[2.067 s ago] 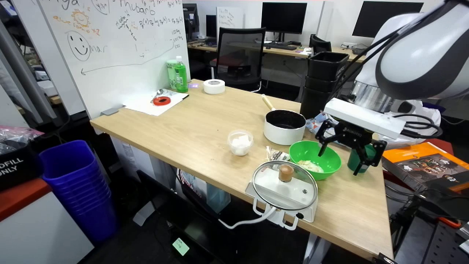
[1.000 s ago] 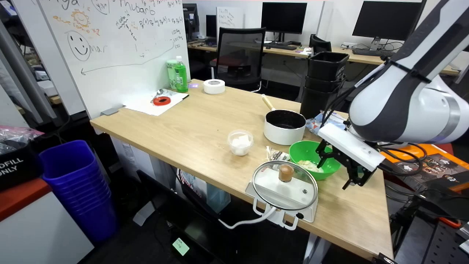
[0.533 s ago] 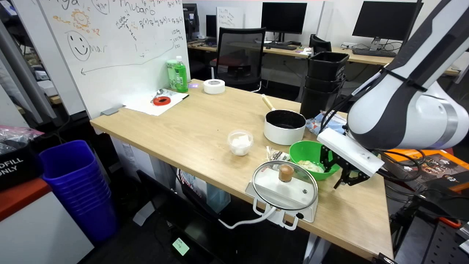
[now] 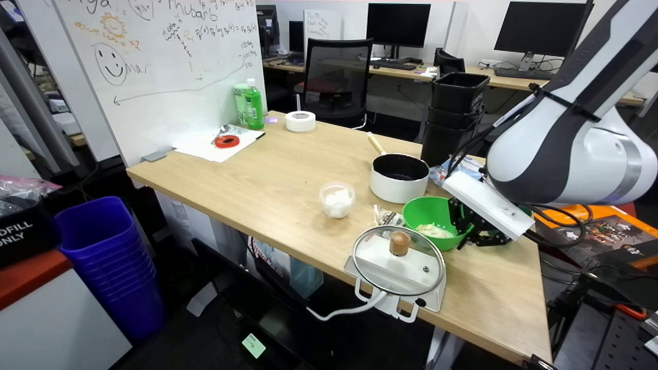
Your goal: Pour the contents in the green bowl into the white pot
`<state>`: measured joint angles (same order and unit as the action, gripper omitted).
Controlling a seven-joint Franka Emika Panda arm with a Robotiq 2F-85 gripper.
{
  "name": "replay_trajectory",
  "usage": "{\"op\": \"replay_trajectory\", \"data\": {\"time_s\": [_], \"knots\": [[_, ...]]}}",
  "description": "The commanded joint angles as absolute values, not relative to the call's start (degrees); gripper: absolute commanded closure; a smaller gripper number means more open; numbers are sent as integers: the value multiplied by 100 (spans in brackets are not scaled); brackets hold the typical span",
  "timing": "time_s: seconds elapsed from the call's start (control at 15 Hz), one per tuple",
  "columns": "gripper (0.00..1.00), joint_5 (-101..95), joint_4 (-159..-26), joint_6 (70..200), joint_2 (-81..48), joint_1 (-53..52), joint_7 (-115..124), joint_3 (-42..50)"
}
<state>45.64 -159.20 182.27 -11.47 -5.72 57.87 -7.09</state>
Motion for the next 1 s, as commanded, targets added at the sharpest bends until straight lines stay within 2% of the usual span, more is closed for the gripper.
{"op": "replay_trajectory", "data": {"time_s": [0.0,0.6,0.93], "knots": [[98,4689,-15920,18223,-1092,-580,5723,-702],[99,4185,-15916,17881,-926,-558,5711,-341],[99,3755,-15894,17149,-646,-459,5641,-242]]}}
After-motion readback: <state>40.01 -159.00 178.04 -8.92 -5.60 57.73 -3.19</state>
